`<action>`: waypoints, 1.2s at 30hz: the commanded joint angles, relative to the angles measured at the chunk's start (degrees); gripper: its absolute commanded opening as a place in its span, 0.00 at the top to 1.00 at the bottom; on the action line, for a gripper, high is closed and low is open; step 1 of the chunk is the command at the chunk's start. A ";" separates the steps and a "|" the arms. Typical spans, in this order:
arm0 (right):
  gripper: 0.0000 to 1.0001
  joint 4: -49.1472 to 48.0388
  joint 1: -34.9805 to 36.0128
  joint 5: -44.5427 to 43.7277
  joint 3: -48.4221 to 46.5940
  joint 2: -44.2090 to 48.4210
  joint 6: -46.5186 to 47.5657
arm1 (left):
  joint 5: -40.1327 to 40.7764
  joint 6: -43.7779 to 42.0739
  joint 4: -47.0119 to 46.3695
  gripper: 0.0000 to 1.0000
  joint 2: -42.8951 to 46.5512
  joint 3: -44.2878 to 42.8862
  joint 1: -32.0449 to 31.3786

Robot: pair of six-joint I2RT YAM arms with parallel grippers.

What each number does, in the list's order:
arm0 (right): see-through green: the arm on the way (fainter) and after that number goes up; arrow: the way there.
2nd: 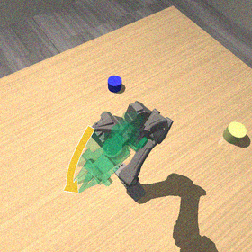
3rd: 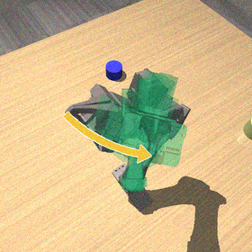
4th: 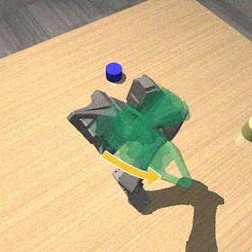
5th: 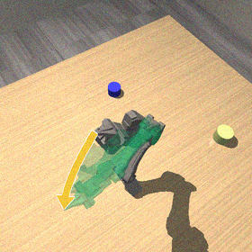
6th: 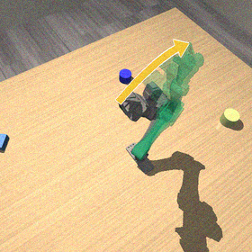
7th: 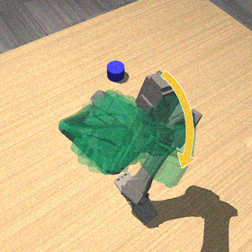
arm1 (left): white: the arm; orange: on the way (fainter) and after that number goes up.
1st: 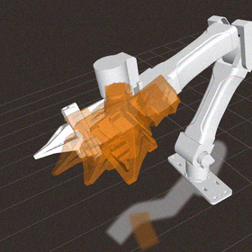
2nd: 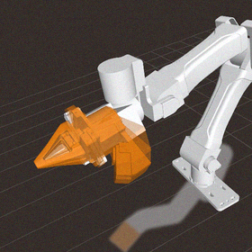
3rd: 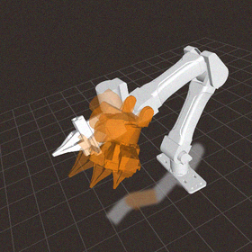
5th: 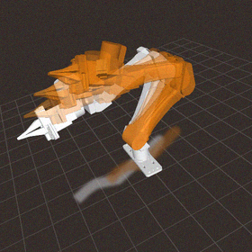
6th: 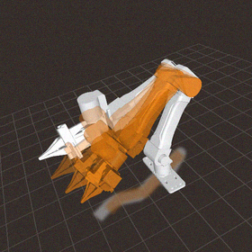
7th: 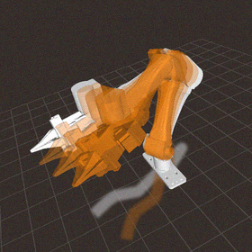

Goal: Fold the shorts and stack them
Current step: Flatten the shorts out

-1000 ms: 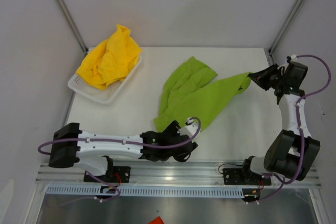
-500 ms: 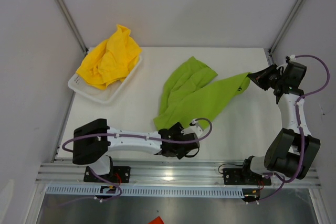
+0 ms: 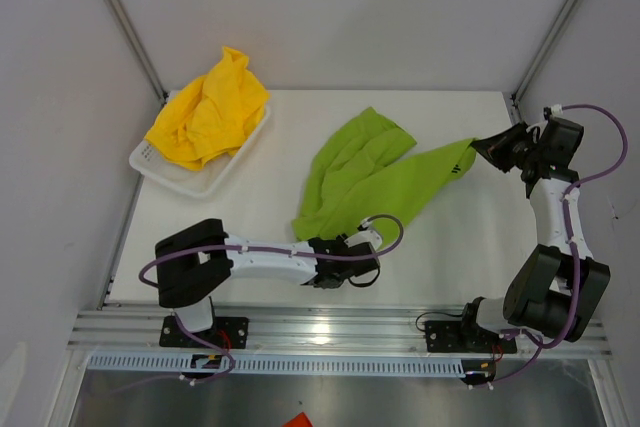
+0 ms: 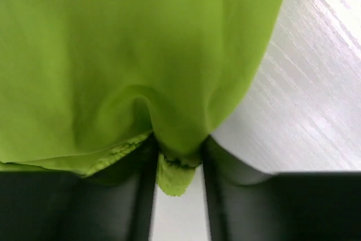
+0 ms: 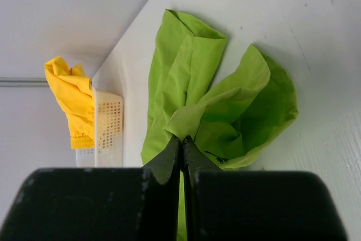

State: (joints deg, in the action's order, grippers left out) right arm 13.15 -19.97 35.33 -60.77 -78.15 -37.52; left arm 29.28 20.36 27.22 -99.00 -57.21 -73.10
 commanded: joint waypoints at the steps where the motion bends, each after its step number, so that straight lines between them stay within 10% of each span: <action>1: 1.00 3.36 0.10 -1.48 -2.68 0.54 1.65 | -2.29 -2.51 -2.18 0.69 0.48 0.61 0.59; 6: 1.00 11.34 0.02 -7.81 -4.96 3.26 3.59 | -7.80 -4.89 -2.08 0.99 0.82 1.22 0.59; 13: 1.00 20.86 0.37 -23.53 -10.49 5.90 7.81 | -46.52 -2.79 -13.94 0.98 12.85 8.07 4.19; 18: 1.00 26.39 0.63 -23.91 -19.37 1.61 14.20 | -59.13 -0.15 -15.70 0.99 21.12 8.16 5.68; 23: 1.00 37.02 7.74 -34.27 -34.64 -10.33 21.78 | -85.20 23.06 -49.92 0.98 25.52 23.94 21.39; 36: 1.00 36.78 11.44 -32.26 -37.41 -27.06 24.16 | -84.46 37.19 -77.79 1.00 9.54 38.13 35.56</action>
State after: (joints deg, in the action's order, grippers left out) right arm 51.96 -8.80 2.00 -96.62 -106.76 -14.66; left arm -52.34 51.48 -35.42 -87.35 -21.06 -39.97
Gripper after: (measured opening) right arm 0.008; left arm 0.012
